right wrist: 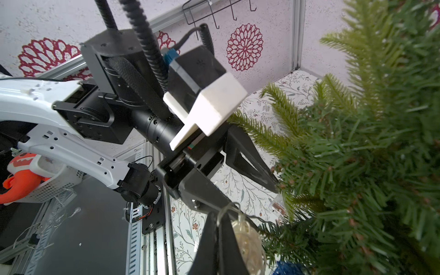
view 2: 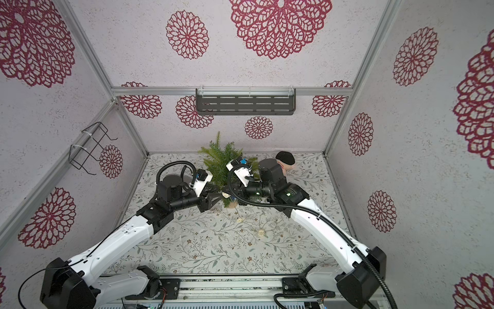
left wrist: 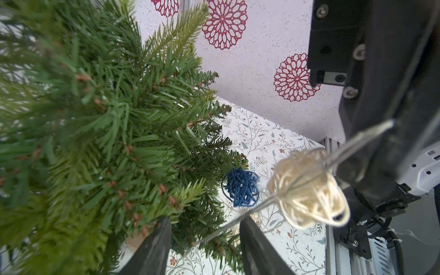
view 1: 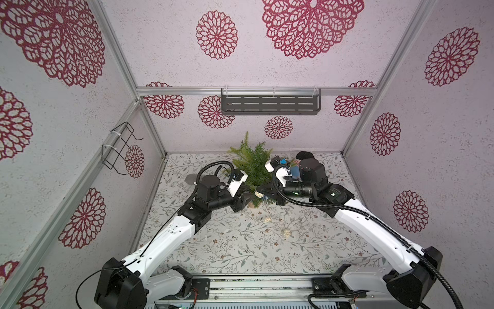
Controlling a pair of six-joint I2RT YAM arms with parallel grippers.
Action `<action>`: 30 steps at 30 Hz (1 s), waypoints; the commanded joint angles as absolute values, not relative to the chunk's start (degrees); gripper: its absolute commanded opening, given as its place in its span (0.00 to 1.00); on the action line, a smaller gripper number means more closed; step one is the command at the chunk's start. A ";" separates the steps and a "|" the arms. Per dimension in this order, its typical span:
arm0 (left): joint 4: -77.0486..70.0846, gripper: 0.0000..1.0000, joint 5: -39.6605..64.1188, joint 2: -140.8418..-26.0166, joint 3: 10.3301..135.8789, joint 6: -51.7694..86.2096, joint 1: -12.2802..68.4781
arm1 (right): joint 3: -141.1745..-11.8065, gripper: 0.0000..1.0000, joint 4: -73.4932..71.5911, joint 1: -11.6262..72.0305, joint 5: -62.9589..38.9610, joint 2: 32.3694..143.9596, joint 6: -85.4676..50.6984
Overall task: Remove string lights from the small christmas tree
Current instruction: Remove the light string from the Christmas tree.
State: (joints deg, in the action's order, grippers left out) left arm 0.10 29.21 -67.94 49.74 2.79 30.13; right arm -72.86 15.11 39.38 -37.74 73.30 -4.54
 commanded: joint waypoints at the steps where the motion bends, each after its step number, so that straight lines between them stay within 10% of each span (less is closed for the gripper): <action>1: -1.43 0.51 31.02 -66.89 49.22 1.76 30.32 | -74.37 0.00 12.30 40.08 -40.06 72.74 -4.13; 13: -1.01 0.42 22.18 -64.11 46.61 2.98 30.32 | -74.58 0.00 11.11 41.44 -40.47 74.26 -4.78; 17: -0.78 0.66 21.01 -62.86 45.88 3.34 30.32 | -75.10 0.00 11.05 41.84 -40.48 74.97 -4.81; 30: 0.57 0.71 19.25 -61.16 44.78 4.85 30.93 | -73.84 0.00 9.17 42.00 -42.41 75.56 -5.87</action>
State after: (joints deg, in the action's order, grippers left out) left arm 0.36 21.23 -62.30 45.89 4.67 30.46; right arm -72.86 12.32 41.47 -39.94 75.85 -4.95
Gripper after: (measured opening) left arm 0.705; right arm 0.047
